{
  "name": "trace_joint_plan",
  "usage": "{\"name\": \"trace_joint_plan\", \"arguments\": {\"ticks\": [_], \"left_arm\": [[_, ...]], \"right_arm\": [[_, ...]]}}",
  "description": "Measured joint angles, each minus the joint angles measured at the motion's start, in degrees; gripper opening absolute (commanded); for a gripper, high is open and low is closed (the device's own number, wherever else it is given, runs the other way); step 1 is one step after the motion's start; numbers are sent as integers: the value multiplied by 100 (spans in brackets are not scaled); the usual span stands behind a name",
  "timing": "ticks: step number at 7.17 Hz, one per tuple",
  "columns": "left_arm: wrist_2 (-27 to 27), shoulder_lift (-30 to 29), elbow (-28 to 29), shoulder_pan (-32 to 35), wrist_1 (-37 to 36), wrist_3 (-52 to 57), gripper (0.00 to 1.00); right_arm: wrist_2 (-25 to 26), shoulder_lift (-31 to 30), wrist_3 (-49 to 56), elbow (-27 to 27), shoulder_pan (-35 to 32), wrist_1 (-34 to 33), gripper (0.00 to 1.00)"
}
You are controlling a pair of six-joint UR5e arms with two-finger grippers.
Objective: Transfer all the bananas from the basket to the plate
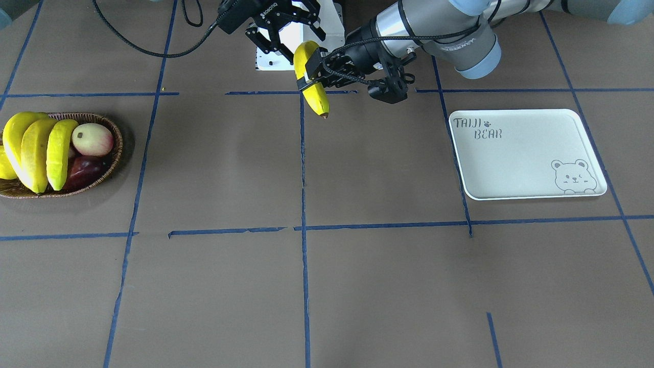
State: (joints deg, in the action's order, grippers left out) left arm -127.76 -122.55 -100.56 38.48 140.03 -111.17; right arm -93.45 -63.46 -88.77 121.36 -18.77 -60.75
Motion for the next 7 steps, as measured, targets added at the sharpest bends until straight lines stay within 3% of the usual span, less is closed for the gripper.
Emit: {"name": "trace_joint_plan", "arguments": {"ticks": [2,3,5,7], "left_arm": [[-40,286,109,385,-259,161,0],[-56,564,166,645,-535,655,0],[-60,1613,114,1133,-960,2240,0],[-64,2925,84,1679,-1047,3835,0]], "right_arm": [[-67,-46,3,148,-147,-125,100],[-93,-64,4,277,-285,-500,100],[-253,-69,54,585,-641,-1755,100],[-1018,-112,468,664,-1304,-2880,100]]}}
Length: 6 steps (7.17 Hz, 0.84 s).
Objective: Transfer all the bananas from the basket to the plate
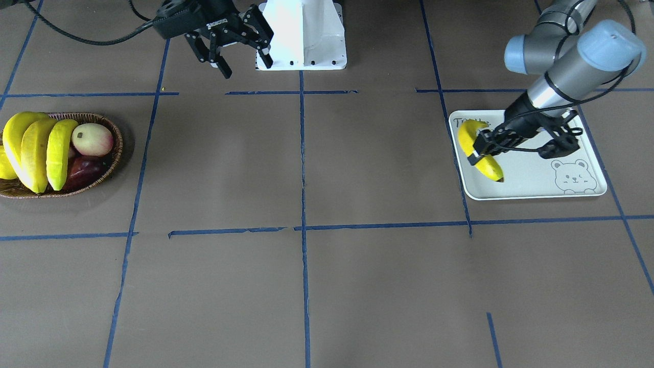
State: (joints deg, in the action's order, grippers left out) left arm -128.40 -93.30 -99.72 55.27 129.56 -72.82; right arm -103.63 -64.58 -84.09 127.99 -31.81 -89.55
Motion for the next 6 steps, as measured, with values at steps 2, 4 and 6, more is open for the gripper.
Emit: {"name": "trace_joint_plan", "arguments": {"ticks": [2,4,6], "left_arm": [[21,803,188,444,-24,1259,0],[146,980,584,642,-9,1632,0],[418,968,866,647,9,1704,66]], "right_arm": [[-256,-240,542,-29,-367,-360,100],[-286,-517,1044,-43,-522,-414,100],[-287,-573,1176,-49,-550,-422,100]]}}
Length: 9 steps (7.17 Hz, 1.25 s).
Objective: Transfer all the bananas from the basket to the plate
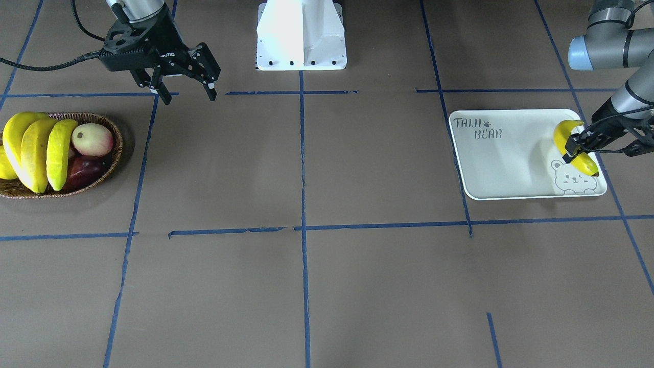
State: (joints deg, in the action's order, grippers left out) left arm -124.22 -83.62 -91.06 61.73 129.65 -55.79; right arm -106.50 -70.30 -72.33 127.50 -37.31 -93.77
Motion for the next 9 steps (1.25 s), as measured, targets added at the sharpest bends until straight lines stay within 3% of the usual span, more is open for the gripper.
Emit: {"name": "trace_joint_plan", "arguments": {"ticks": [1,5,9], "left_arm": [[47,-13,61,-1,9,-2,99],[-119,5,-148,-7,46,-59,99],[-666,-195,-1216,-4,-648,-524,99]], "right_arm": [[4,1,12,-2,-10,1,100],[-320,-195,463,2,-341,-149,100],[-1368,-1599,2879,16,-1701,-175,100]]}}
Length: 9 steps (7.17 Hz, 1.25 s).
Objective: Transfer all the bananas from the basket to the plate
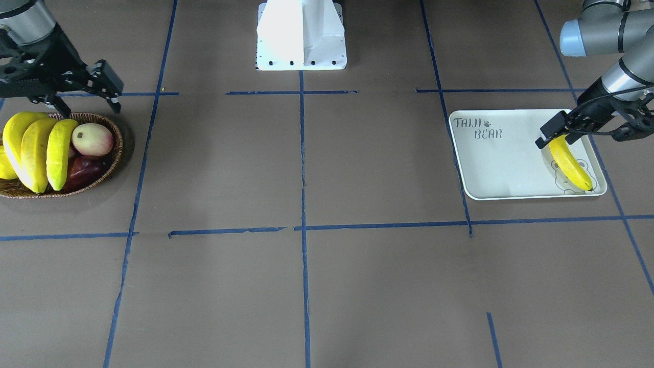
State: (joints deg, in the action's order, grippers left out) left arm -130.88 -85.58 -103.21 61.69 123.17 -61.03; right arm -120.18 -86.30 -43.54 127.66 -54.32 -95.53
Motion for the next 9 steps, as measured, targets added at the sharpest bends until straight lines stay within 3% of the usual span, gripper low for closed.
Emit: {"name": "trace_joint_plan", "arguments": {"ticks": [2,5,7,9], "left_arm": [[-23,-225,-133,-115,-127,-396,99],[-10,-417,-154,-253,-142,-734,99],[-3,-495,-219,-347,-136,-986,99],[6,-529,-240,-376,-137,-1052,99]], "right_arm": [[-174,-695,680,-55,-263,118,100],[-702,-1505,880,-264,-519,945,100],[-1403,-1973,935,-787,-1074,1979,100],[-1952,-2129,974,-1277,-1526,2420,99]]}}
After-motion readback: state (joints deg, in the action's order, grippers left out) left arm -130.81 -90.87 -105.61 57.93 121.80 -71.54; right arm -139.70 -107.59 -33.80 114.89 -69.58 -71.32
